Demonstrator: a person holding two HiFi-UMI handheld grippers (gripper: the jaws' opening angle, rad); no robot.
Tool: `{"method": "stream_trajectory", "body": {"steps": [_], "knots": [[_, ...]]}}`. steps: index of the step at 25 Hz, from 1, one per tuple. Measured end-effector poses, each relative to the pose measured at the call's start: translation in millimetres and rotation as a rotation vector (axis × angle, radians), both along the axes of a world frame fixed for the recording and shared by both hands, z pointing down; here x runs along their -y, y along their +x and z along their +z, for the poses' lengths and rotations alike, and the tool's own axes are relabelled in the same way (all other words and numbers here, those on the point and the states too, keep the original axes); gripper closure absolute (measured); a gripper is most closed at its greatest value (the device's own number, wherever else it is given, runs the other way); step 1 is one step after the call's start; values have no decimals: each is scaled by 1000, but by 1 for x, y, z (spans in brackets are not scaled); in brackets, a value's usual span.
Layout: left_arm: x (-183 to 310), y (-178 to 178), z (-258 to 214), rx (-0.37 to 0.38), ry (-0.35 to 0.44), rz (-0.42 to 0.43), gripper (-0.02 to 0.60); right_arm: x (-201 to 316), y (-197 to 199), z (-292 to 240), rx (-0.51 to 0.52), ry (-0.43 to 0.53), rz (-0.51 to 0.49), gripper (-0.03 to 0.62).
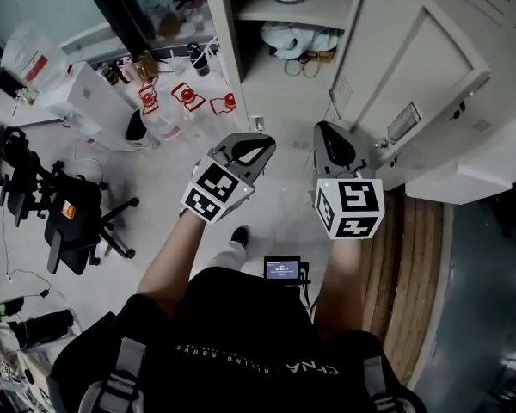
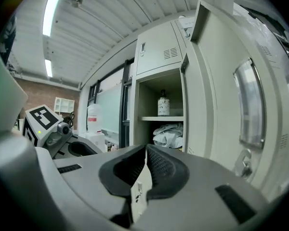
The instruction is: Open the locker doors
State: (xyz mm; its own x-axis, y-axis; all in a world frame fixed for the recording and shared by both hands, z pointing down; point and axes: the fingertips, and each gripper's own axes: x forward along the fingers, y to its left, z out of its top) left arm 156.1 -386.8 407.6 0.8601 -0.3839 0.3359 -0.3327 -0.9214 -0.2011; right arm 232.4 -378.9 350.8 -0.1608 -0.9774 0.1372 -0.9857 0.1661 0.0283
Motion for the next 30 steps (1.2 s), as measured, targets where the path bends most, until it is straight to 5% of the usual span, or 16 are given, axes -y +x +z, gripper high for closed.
{"method": "stream_trajectory", "body": {"steps": [4, 10, 19, 30], "knots": [[-17, -15, -9, -7, 11, -44, 558, -20, -9, 4, 30, -17, -16, 559], [-32, -29, -28, -170, -103, -121, 558, -48, -22, 11, 43, -37, -4, 559], [-94, -102, -29, -209, -116, -81, 558, -97, -91, 9, 29, -21, 68, 559], [-184, -198, -15, -193, -44, -54, 558, -194, -197, 18, -151, -63, 66, 559]]}}
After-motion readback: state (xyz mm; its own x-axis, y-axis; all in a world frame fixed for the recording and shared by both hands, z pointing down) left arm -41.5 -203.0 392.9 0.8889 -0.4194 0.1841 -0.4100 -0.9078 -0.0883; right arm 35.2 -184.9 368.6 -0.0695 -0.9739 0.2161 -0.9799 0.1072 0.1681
